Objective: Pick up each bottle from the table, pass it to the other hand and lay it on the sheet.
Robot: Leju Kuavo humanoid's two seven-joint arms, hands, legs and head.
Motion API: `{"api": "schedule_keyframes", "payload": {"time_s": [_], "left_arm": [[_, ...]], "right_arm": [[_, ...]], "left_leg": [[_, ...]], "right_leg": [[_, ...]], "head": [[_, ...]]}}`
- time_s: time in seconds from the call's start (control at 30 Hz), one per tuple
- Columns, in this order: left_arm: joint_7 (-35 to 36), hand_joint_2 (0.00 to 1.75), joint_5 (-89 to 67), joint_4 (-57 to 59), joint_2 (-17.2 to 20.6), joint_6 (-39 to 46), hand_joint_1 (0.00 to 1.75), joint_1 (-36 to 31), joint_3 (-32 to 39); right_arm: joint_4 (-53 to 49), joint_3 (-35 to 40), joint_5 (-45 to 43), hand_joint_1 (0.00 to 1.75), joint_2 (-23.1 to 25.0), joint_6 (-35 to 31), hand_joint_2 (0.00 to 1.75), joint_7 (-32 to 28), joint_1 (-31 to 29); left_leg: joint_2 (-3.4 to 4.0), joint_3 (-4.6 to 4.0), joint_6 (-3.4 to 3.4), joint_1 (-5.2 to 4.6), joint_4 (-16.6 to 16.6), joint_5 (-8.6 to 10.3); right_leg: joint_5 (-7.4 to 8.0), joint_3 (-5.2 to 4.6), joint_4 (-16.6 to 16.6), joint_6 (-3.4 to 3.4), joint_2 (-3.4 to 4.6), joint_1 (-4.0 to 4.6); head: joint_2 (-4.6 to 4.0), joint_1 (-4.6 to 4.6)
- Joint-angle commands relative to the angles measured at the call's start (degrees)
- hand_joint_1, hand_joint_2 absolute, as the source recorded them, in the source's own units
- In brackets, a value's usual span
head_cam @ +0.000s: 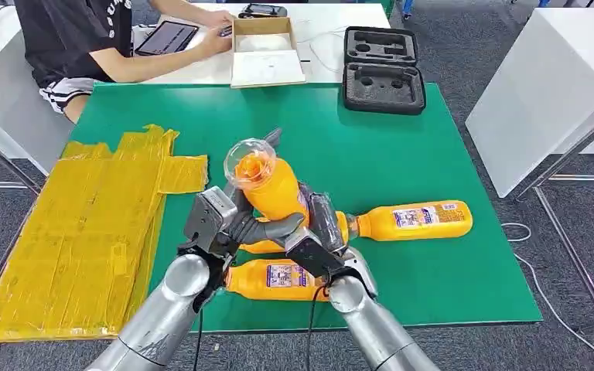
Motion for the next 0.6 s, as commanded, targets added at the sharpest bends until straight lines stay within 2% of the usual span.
{"api": "schedule_keyframes", "payload": {"time_s": [0.03,0.07,0.1,0.2,0.23,0.27,0.33,0.37,0.6], "left_arm": [[0.40,1.75,0.09,3.35,0.52,-0.34,0.00,-2.44,0.89],[0.45,1.75,0.25,3.41,0.57,-0.43,0.00,-2.60,1.35],[0.47,1.75,0.27,3.43,0.62,-0.53,0.00,-2.66,1.56],[0.57,1.75,0.45,3.63,0.67,-0.86,0.00,-2.66,1.88],[0.58,1.75,0.46,3.73,0.67,-0.92,0.00,-2.68,1.86],[0.58,1.75,0.46,3.89,0.67,-0.94,0.00,-2.70,1.79],[0.58,1.75,0.46,4.05,0.67,-0.97,0.00,-2.77,1.65],[0.46,1.75,0.90,4.07,0.50,-0.86,1.73,-2.64,1.93],[0.31,1.75,1.31,3.65,0.77,-0.79,1.75,-2.40,1.92]], "right_arm": [[5.71,10.01,4.36,1.75,-2.91,3.81,1.75,0.09,-2.55],[5.39,10.89,5.64,1.75,-3.41,4.25,1.75,0.14,-2.22],[5.23,10.98,5.80,1.75,-3.46,4.30,1.75,0.16,-1.86],[4.46,11.37,6.64,1.75,-3.90,5.23,1.75,-0.01,-1.24],[4.21,11.36,6.73,1.75,-4.00,5.53,1.75,-0.04,-1.08],[3.68,11.35,6.90,1.75,-4.25,5.94,1.75,-0.09,-0.77],[3.26,11.31,7.06,1.75,-4.44,6.22,1.75,-0.09,-0.56],[2.99,11.17,7.11,1.75,-4.55,6.36,1.75,-0.09,-0.42],[1.96,10.30,6.79,1.75,-4.78,6.52,1.75,-0.02,0.29]], "left_leg": [[0.17,0.40,-0.19,0.08,0.06,-0.22],[0.23,0.55,-0.25,0.09,0.12,-0.33],[0.14,0.27,-0.14,0.05,0.00,-0.13],[0.03,0.24,-0.14,0.07,0.00,-0.10],[0.10,0.62,-0.29,0.12,0.13,-0.35],[0.03,0.26,-0.15,0.08,0.02,-0.12],[0.04,0.32,-0.18,0.09,0.05,-0.17],[0.00,0.23,-0.13,0.07,0.01,-0.11],[-0.02,0.23,-0.15,0.08,0.03,-0.12]], "right_leg": [[-0.17,0.44,-0.03,-0.08,0.03,0.09],[-0.25,0.60,-0.01,-0.10,0.04,0.12],[-0.08,0.29,-0.06,-0.06,0.05,0.06],[-0.10,0.27,-0.06,-0.06,-0.07,0.08],[-0.33,0.70,0.00,-0.13,-0.11,0.15],[-0.12,0.30,-0.05,-0.07,-0.08,0.08],[-0.16,0.37,-0.04,-0.08,-0.08,0.10],[-0.11,0.27,-0.05,-0.06,-0.10,0.06],[-0.13,0.27,-0.04,-0.07,-0.12,0.08]], "head": [[0.00,0.00],[0.00,-0.02],[0.00,0.00],[0.00,-0.02],[0.00,0.00],[0.00,0.00],[0.00,-0.04],[0.00,0.00],[0.00,-0.04]]}}
